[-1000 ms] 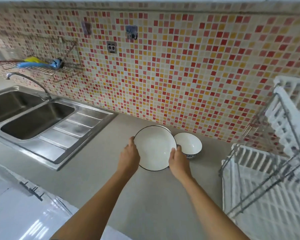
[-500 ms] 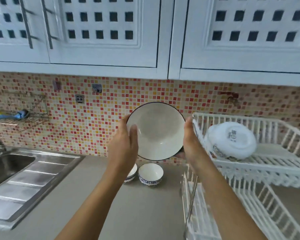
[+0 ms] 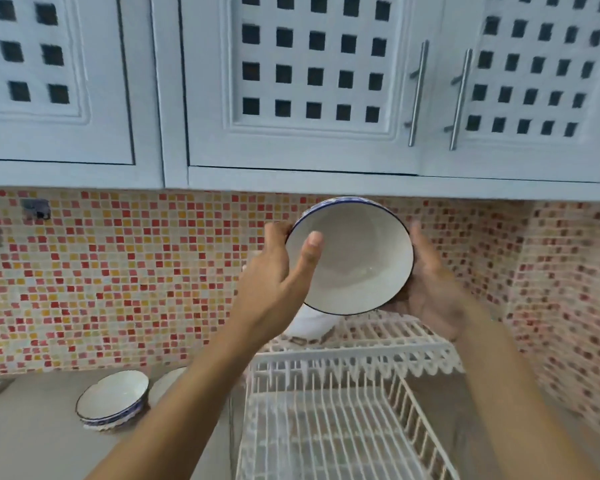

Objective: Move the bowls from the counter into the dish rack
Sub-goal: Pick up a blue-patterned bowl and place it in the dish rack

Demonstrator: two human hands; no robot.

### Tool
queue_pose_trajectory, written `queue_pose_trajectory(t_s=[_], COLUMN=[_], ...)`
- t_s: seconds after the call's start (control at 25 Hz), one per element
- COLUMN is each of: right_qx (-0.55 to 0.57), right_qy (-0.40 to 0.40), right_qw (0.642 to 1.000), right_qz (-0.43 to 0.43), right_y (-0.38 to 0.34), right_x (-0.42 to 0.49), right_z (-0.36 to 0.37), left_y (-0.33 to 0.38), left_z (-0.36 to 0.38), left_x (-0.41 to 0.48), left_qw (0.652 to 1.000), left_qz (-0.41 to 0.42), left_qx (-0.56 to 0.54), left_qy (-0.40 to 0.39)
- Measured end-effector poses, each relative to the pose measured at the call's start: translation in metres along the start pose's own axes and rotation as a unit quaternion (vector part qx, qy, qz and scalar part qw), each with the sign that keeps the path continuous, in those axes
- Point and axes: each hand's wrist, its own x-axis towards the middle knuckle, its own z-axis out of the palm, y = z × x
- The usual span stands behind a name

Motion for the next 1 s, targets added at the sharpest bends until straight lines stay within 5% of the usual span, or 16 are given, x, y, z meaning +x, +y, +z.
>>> queue_pose_trajectory(t_s=[0.28, 0.48, 0.72, 1.0], right_qx=[0.023, -0.010, -0.213, -0.424], right_qy=[-0.044, -0.099, -0.164, -0.197], right_qw=[0.998, 0.992, 0.951, 0.875], right_qz=[-0.031, -0.080, -0.153, -0.126], right_y=[0.011, 0.027, 0.046, 0.067], right_x=[0.016, 0.044, 0.079, 0.109], right_z=[-0.139, -0.179, -0.196, -0.195], left_y=[0.024, 0.024, -0.001, -0.021], left_z=[0.118, 0.145, 0.158, 0.178], left_x=[0.041, 0.068, 0.088, 0.082], left_qw=[0.997, 0.991, 0.951, 0.920], left_qz=[-0.039, -0.082, -0.081, -0.134], left_qx=[-0.045, 0.043, 0.153, 0.196], left_qy=[-0.046, -0.099, -0.257, -0.312])
